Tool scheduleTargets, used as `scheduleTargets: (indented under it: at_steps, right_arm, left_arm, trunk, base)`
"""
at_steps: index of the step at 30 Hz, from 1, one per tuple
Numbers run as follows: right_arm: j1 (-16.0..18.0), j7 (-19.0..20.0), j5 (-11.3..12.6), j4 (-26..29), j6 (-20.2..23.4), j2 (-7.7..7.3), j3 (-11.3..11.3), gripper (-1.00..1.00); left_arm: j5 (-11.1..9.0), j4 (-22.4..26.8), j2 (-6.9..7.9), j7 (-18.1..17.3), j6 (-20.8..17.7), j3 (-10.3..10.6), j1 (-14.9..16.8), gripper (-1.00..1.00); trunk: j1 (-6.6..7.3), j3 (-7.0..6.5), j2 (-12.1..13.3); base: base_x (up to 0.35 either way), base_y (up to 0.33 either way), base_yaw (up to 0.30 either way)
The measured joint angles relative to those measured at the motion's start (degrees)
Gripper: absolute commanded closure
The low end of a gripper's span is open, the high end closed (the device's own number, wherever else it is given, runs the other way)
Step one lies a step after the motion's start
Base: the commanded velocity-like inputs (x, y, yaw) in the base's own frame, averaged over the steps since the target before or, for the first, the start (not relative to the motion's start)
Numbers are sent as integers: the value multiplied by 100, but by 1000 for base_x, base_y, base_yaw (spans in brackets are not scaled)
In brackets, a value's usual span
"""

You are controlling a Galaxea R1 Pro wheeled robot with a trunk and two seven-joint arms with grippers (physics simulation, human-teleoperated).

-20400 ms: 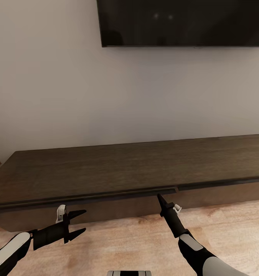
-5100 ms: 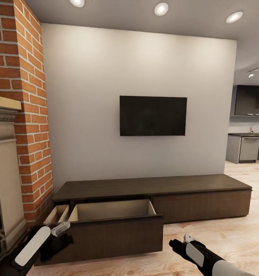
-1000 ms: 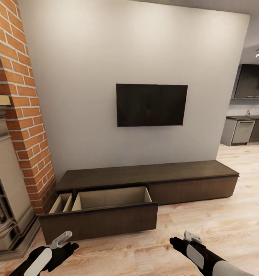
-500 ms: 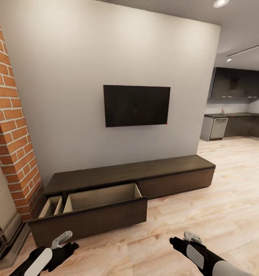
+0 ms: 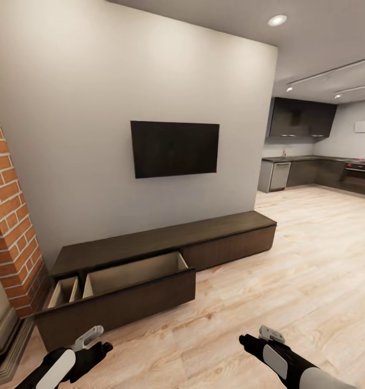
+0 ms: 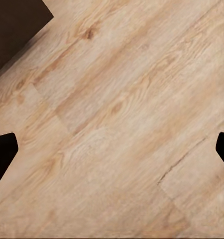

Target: Place each of the two pumpkins and all three candles from the living room inside a cabinet in the living room (use any cabinet), then make sure every cabinet is closed, and position the cauldron so it is next to a table in the living room.

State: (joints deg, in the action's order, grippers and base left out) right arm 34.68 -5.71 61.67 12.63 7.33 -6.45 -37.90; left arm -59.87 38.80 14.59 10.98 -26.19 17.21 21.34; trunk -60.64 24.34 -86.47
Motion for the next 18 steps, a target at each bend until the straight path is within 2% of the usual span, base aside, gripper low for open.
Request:
scheduleTargets:
  at_steps: [9,11,18]
  right_arm:
    - [1,-1,1,-6,15,0,8,-100]
    - [1,-1,1,-7,16,0,8,-100]
    - [1,-1,2,-7,16,0,8,-100]
  left_arm:
    - [0,-1,-22,2,2,21,0,-100]
    - [-2,-1,-25,4,2,18,0,-100]
    - [-1,-1,-26,2,-2,19,0,-100]
  trunk:
    - [198,-101,361]
    - [243,-123,441]
    - [245,-76,442]
  base:
    - [-295,83,-216]
    - [-104,9,-216]
    - [-20,2,-216]
